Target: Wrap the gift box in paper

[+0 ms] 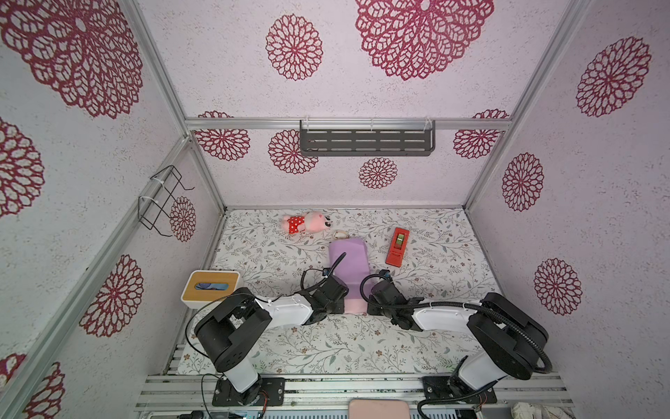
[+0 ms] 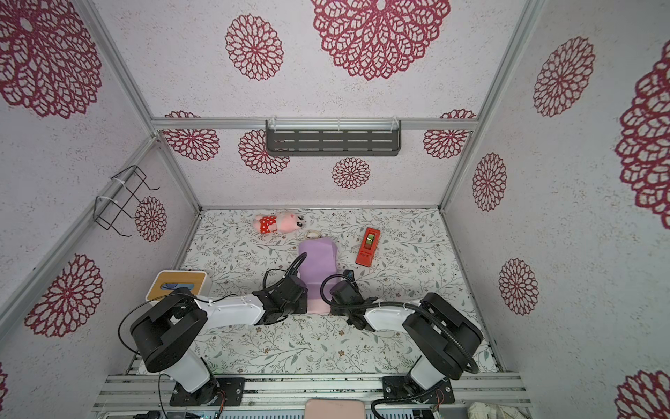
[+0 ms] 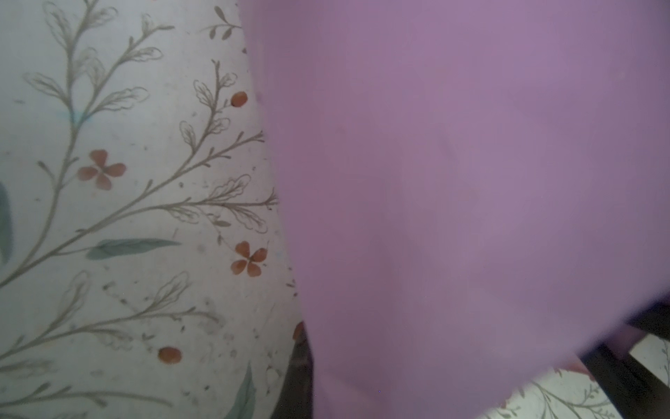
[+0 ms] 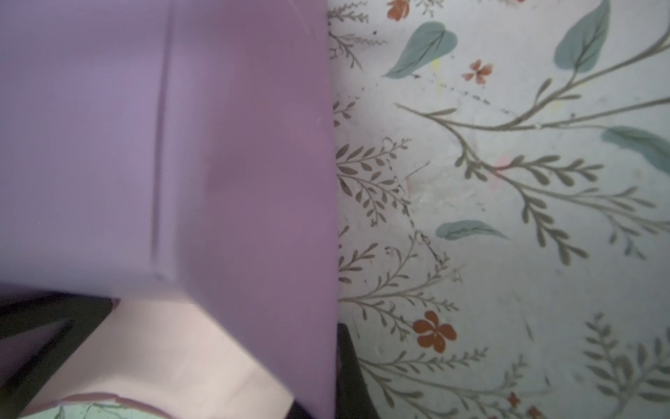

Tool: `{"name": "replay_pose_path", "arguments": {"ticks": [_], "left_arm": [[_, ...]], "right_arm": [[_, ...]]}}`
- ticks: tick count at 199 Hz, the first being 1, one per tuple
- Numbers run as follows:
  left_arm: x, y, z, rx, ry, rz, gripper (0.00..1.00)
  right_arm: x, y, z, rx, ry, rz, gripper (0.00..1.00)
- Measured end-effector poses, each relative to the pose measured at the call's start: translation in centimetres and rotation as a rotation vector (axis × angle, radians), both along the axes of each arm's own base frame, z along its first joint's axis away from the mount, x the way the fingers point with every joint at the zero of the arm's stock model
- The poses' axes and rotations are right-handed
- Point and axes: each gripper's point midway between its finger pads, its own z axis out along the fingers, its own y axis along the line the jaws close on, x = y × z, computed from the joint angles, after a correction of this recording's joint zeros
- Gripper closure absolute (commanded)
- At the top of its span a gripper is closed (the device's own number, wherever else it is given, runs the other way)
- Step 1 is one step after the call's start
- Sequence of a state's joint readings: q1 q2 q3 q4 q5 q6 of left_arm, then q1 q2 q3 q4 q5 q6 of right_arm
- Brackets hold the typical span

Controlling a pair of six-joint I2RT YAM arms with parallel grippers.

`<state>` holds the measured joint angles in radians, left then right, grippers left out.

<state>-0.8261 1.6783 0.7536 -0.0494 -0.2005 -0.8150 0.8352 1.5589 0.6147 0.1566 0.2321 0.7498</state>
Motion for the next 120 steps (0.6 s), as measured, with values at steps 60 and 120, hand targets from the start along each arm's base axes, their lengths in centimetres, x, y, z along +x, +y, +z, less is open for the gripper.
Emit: {"name": "replay_pose_path", "arguments": {"ticks": [60, 120], "left_arm": [[0.0, 0.1, 0.0, 0.006, 0.001, 0.002, 1.00], [0.0, 0.1, 0.0, 0.011, 0.001, 0.003, 1.00]], "right_arm": [[-0.5, -0.2, 0.2, 0.007, 0.001, -0.002, 0.72], [-1.3, -0.4, -0.1, 0.017, 0.010, 0.000, 0.98]]}}
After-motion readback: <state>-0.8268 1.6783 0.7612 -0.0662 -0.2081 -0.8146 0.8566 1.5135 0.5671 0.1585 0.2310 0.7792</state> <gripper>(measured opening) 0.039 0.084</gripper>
